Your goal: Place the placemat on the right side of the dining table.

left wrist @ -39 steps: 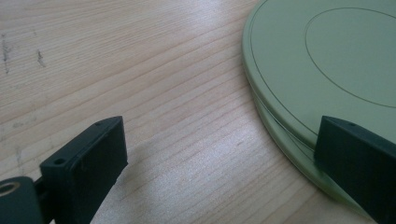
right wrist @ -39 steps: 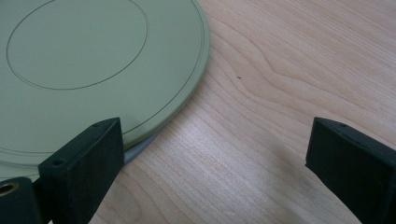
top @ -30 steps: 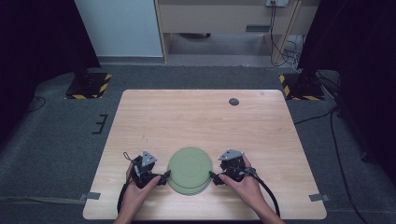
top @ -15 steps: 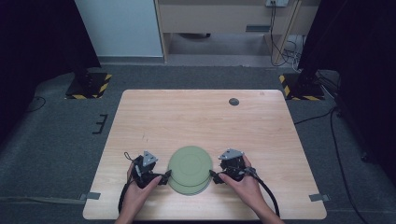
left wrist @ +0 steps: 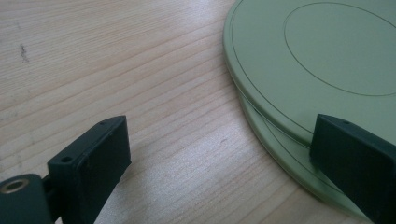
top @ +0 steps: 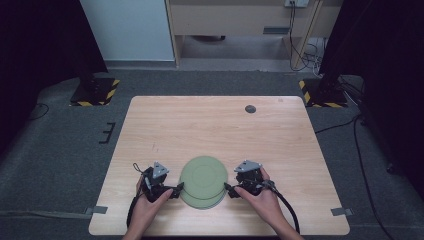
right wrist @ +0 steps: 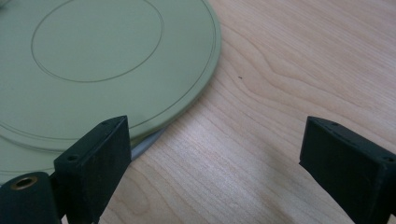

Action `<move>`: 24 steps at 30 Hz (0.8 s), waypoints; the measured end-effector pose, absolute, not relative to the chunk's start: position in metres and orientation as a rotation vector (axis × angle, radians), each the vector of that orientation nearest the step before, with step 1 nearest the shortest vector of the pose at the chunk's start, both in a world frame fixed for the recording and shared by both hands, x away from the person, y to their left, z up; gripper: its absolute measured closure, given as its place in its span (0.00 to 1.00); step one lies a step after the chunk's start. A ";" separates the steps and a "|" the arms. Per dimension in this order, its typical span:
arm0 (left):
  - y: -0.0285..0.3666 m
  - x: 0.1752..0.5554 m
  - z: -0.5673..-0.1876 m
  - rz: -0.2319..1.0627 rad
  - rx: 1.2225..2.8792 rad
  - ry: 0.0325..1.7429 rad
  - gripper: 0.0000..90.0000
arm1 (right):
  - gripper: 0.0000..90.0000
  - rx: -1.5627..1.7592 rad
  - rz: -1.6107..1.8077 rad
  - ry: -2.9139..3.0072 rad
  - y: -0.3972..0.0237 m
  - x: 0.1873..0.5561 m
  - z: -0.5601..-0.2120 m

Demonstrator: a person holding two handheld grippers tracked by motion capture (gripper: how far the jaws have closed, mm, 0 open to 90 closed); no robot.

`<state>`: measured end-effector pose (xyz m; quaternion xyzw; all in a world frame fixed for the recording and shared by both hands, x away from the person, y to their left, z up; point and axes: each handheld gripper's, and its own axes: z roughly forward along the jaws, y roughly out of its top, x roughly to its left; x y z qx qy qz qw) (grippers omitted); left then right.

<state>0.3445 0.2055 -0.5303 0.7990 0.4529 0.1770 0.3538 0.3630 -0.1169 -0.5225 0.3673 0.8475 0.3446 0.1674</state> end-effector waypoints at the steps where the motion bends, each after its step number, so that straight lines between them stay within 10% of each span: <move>1: 0.206 0.345 -0.530 0.456 2.066 1.171 0.05 | 0.10 1.046 0.988 2.407 -0.117 0.363 -0.522; 24: 0.209 0.345 -0.530 0.447 2.077 1.161 0.04 | 0.10 1.051 0.998 2.395 -0.111 0.364 -0.523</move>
